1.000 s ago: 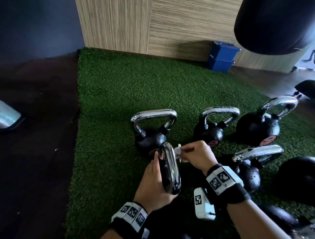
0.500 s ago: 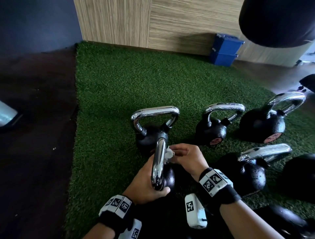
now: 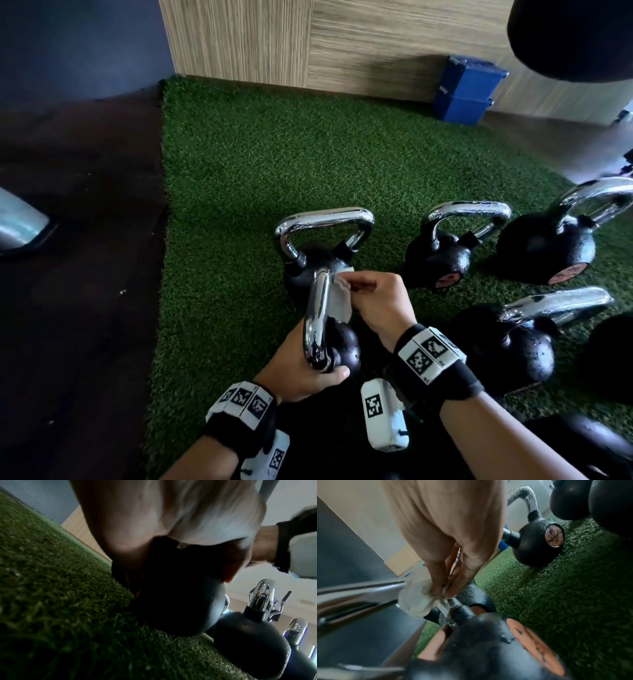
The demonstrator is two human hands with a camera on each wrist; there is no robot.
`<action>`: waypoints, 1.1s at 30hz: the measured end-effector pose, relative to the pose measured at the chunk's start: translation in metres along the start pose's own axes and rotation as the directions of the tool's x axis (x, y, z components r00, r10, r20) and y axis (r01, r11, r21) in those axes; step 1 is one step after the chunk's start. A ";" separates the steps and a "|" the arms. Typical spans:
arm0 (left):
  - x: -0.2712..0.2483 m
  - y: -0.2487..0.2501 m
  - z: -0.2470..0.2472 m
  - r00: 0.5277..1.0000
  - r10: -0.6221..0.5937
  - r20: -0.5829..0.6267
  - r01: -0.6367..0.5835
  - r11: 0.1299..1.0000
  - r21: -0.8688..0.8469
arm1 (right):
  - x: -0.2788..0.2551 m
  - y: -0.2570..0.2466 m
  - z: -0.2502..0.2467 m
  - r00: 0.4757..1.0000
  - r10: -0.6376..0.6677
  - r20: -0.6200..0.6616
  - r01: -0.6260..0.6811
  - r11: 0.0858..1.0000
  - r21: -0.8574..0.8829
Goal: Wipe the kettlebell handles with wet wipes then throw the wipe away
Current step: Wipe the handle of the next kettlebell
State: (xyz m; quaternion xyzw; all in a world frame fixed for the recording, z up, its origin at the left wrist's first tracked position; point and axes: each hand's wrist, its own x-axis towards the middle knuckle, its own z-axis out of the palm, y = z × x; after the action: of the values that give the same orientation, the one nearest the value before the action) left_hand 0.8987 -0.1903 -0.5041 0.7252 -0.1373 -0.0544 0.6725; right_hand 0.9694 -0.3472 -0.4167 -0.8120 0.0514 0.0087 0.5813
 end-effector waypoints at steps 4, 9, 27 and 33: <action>0.002 0.009 -0.001 0.999 -0.014 0.030 0.015 1.000 -0.005 | 0.003 0.005 -0.001 0.999 -0.036 0.004 0.036 0.978 -0.206; 0.001 0.015 0.000 0.998 -0.003 0.056 0.004 1.000 -0.009 | -0.004 -0.010 -0.006 0.967 -0.253 -0.007 0.247 0.951 -0.188; -0.001 0.016 0.001 1.000 -0.002 0.026 0.001 0.998 0.057 | -0.041 -0.045 -0.029 0.686 -0.638 0.350 0.715 0.680 -0.164; 0.003 0.015 0.001 0.999 0.010 0.042 -0.014 0.994 0.110 | -0.045 -0.053 -0.033 0.708 -0.602 0.369 0.691 0.698 -0.188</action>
State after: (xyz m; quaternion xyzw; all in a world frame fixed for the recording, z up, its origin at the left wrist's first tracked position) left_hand 0.8992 -0.1930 -0.4892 0.7592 -0.1585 -0.0578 0.6286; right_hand 0.9283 -0.3587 -0.3525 -0.8483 -0.3249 -0.0757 0.4113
